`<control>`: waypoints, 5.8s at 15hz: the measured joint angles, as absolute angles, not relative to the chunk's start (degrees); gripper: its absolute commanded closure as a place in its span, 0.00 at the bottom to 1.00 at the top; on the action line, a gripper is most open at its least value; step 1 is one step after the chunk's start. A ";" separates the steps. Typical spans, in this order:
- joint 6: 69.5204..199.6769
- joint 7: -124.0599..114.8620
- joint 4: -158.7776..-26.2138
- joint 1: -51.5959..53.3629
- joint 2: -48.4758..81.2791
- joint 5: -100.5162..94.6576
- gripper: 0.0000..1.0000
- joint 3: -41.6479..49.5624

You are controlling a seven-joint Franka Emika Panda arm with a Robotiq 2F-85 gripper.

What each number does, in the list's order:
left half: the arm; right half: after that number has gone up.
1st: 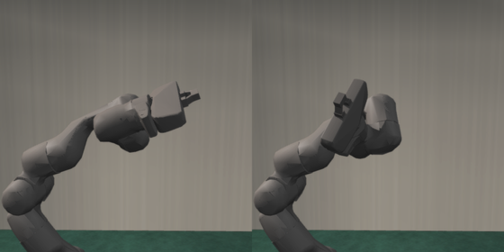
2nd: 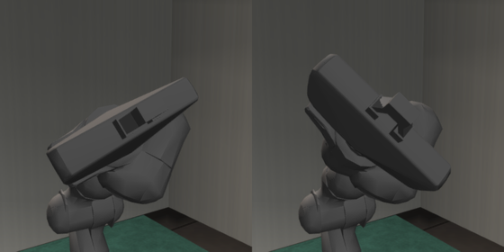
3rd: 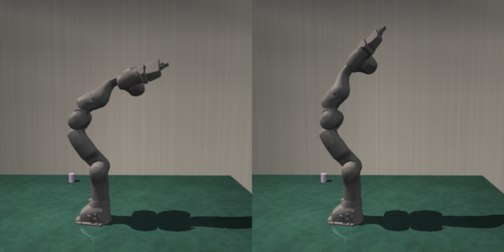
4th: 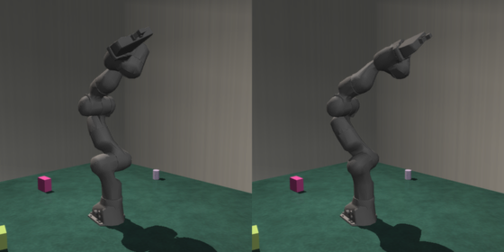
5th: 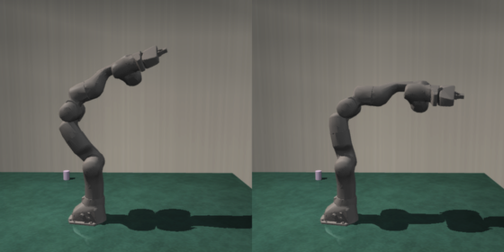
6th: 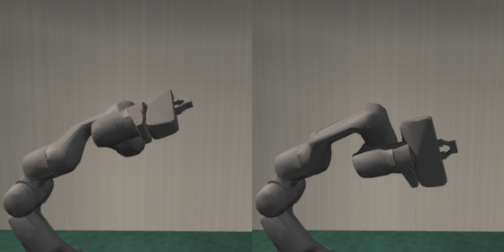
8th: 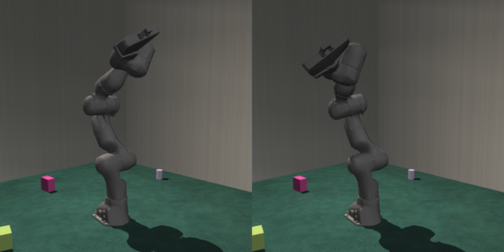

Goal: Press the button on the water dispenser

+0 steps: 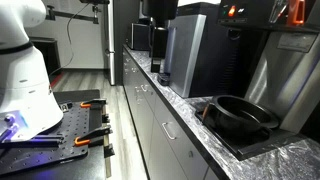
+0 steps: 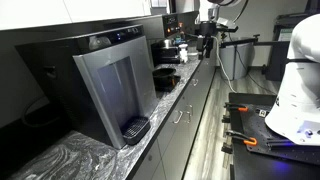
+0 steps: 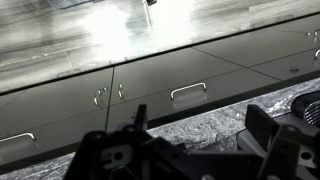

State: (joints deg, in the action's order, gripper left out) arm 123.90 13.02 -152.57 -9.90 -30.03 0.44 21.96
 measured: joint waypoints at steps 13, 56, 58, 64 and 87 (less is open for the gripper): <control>123.90 13.02 -152.57 -9.90 -30.03 0.44 0.00 21.96; 125.54 12.98 -153.48 -9.81 -33.20 0.25 0.00 11.67; 125.54 12.86 -154.42 -9.27 -35.92 0.24 0.00 9.74; 125.56 11.95 -155.80 -5.50 -43.43 0.24 0.00 5.90; 128.94 12.03 -151.88 7.48 -44.33 0.18 0.58 -2.30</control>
